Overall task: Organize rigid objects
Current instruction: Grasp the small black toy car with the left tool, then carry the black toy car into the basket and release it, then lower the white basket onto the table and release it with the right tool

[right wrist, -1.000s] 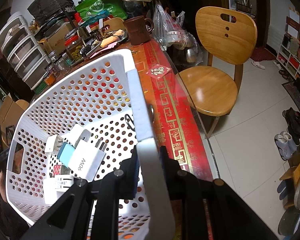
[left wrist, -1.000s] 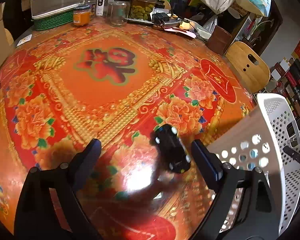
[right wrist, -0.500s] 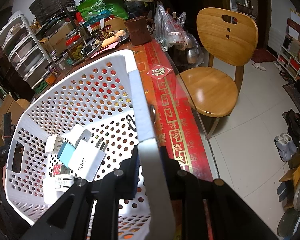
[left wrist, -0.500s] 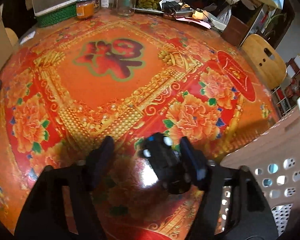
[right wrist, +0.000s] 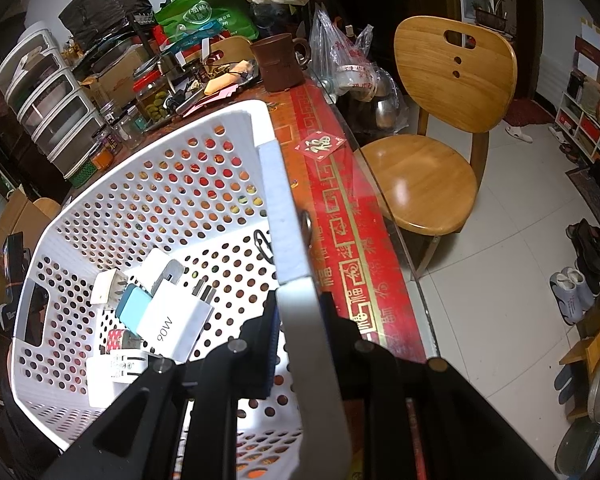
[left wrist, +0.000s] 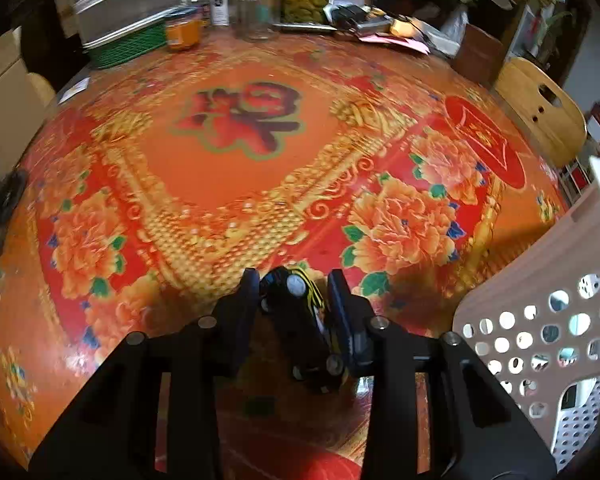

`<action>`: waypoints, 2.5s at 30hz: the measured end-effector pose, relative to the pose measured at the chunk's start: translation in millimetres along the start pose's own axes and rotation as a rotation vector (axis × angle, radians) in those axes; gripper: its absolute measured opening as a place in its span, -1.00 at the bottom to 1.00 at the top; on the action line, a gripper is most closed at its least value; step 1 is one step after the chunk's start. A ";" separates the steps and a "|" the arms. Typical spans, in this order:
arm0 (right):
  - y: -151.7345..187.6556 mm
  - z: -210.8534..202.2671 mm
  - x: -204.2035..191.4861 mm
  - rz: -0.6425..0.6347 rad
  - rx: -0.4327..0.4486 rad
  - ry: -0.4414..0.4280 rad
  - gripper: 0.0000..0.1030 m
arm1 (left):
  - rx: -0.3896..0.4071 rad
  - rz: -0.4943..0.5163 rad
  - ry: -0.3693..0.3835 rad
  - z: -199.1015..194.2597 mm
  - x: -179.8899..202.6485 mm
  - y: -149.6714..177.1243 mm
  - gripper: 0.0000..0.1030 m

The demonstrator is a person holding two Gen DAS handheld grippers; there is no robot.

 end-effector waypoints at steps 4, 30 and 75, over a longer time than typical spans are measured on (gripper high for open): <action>-0.8 -0.4 0.4 -0.001 -0.001 0.000 -0.65 | 0.088 0.019 -0.028 -29.5 -4.5 -8.6 -0.61; -2.2 0.6 -0.3 -0.005 0.007 -0.018 -0.65 | 0.408 0.180 0.014 -222.6 67.7 -19.1 -0.63; 1.9 -42.5 -7.4 -0.025 0.148 0.023 0.85 | 0.354 0.349 0.171 -219.5 145.3 94.8 0.99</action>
Point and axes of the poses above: each gripper's, at about its wrist camera, not at the fingertips, and z roughly the way its jaws point, x to its right, y to its underside, the point moved 9 cm from there along z, roughly the way its jaws point, and after that the axes turned 13 degrees about -z, right-handed, at the moved point
